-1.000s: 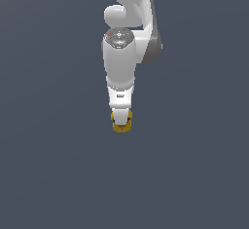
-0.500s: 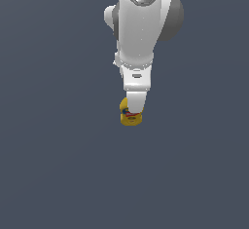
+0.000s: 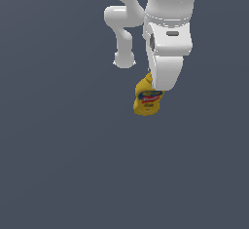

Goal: Pick up the object and move it to a goal position.

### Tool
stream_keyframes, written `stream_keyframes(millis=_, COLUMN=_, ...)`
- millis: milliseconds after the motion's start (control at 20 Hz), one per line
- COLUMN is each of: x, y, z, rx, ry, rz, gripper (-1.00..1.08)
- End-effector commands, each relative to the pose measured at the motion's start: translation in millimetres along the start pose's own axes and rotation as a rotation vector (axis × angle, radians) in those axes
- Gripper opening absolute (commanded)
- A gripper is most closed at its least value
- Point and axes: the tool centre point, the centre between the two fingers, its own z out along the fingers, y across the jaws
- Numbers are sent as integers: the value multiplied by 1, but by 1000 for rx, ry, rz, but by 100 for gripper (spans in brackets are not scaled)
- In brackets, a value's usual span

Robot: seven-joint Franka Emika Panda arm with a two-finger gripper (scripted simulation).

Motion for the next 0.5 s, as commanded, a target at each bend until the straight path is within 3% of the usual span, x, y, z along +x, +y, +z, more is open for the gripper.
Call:
stream_keyframes(millis=0, x=12, y=2, z=-26, rx=-7, ry=1, rz=1, gripper=-100)
stream_keyframes(millis=450, x=38, y=9, z=-74, rx=-7, ry=1, rz=1, gripper=-100)
